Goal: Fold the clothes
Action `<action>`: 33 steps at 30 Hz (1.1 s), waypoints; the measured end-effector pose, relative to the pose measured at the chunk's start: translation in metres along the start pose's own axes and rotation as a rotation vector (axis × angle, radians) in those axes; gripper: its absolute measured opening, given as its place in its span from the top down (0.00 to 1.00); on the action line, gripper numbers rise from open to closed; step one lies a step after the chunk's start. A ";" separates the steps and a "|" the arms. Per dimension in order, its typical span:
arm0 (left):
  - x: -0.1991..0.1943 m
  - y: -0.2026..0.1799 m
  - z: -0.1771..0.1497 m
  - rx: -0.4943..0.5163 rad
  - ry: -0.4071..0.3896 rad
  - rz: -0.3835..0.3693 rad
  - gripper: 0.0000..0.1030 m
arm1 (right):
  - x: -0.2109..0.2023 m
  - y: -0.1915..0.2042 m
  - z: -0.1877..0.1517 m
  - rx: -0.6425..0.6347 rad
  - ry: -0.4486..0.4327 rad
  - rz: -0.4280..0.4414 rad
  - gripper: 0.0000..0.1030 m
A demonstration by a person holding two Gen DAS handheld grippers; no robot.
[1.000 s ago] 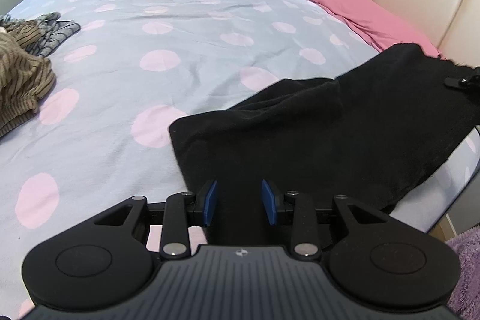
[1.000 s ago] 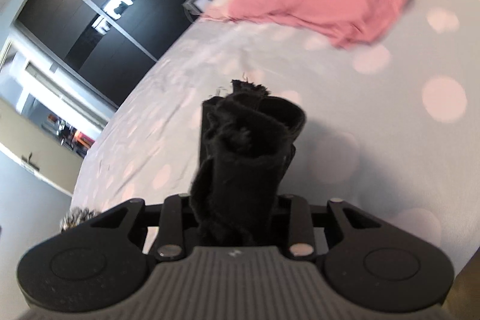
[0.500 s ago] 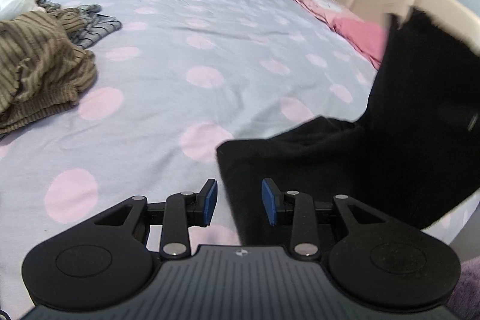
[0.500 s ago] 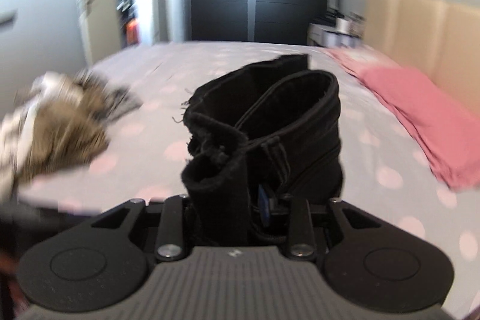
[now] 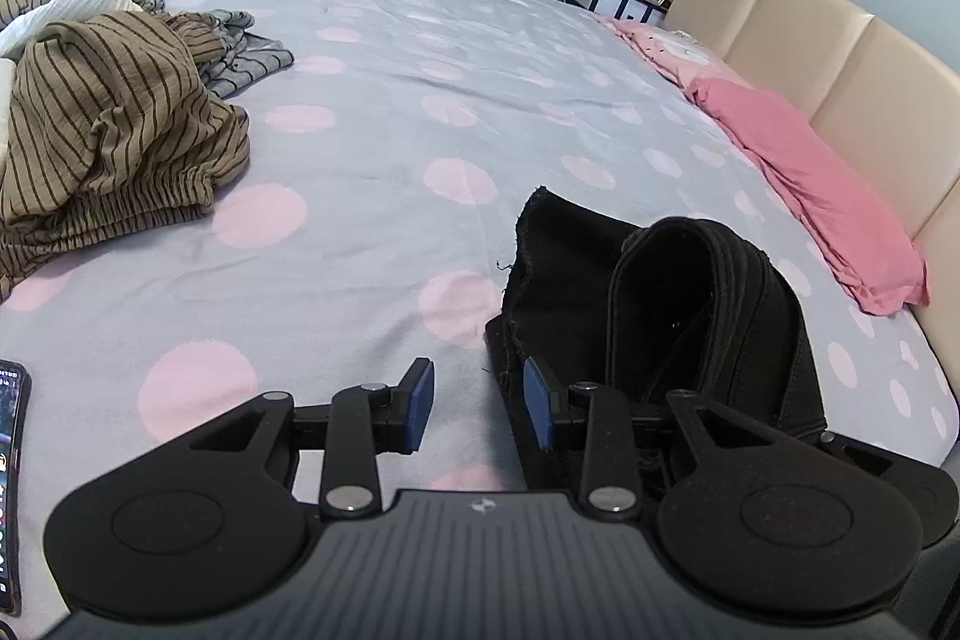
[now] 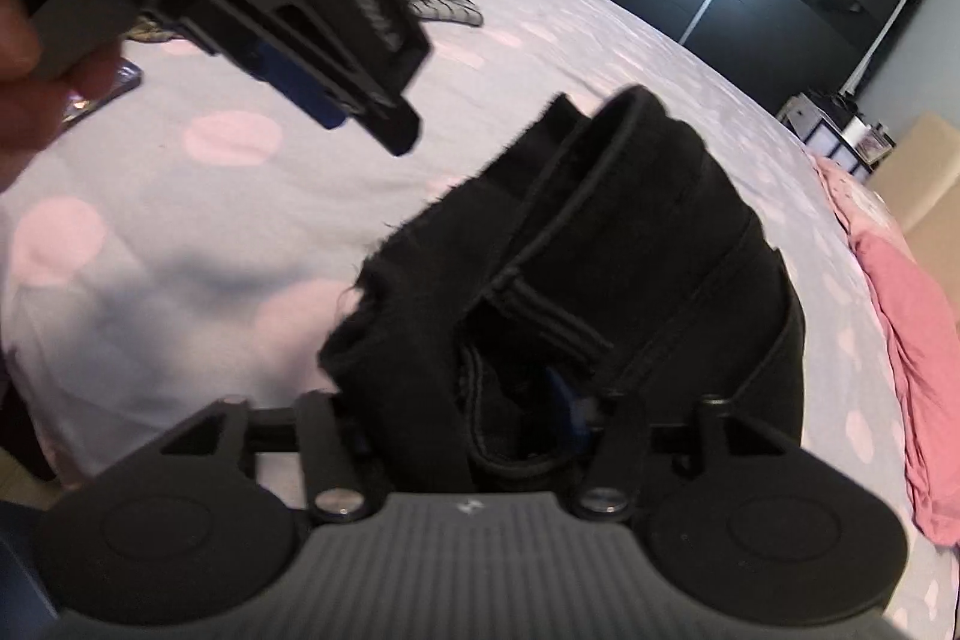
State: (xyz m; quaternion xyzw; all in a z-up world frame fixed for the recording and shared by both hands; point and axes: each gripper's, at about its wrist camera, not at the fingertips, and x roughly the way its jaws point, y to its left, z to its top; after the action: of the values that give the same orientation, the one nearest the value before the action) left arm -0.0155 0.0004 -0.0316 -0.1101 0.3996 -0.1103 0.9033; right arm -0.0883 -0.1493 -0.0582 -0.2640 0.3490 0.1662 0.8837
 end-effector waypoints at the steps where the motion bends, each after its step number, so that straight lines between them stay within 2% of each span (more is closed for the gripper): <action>1: -0.001 0.001 0.000 -0.002 -0.002 -0.002 0.70 | -0.004 0.001 0.001 -0.005 -0.001 0.008 0.34; 5: -0.004 0.000 0.001 0.001 -0.009 -0.017 0.70 | -0.032 -0.009 -0.001 0.017 0.003 0.093 0.31; 10: -0.007 -0.008 -0.001 0.025 -0.010 -0.044 0.70 | -0.074 -0.030 0.004 0.035 -0.068 0.121 0.31; 12: -0.008 -0.011 -0.002 0.034 -0.010 -0.054 0.70 | -0.086 -0.045 0.006 0.051 -0.081 0.107 0.35; 13: -0.008 -0.013 -0.002 0.039 -0.010 -0.059 0.70 | -0.090 -0.054 0.008 0.060 -0.087 0.094 0.38; 14: -0.009 -0.014 -0.003 0.044 -0.010 -0.065 0.70 | -0.095 -0.062 0.009 0.070 -0.092 0.081 0.48; 16: -0.010 -0.017 -0.003 0.053 -0.011 -0.075 0.70 | -0.095 -0.085 0.013 0.111 -0.093 0.054 0.51; 19: -0.010 -0.019 -0.004 0.060 -0.009 -0.074 0.70 | -0.086 -0.122 0.022 0.195 -0.091 0.040 0.53; 22: -0.009 -0.018 -0.005 0.054 -0.005 -0.067 0.70 | -0.069 -0.152 0.037 0.257 -0.093 0.021 0.60; 26: -0.007 -0.016 -0.004 0.050 -0.003 -0.058 0.70 | -0.028 -0.169 0.056 0.339 -0.081 0.097 0.60; 30: -0.004 -0.012 -0.004 0.045 0.004 -0.049 0.70 | 0.018 -0.154 0.050 0.381 0.022 0.193 0.59; 33: 0.000 -0.008 -0.003 0.034 0.011 -0.041 0.70 | 0.042 -0.122 0.041 0.307 0.088 0.202 0.58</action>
State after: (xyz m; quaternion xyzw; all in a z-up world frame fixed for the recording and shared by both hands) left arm -0.0191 -0.0072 -0.0315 -0.1022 0.4001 -0.1362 0.9005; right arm 0.0215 -0.2189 -0.0193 -0.0967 0.4332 0.1870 0.8763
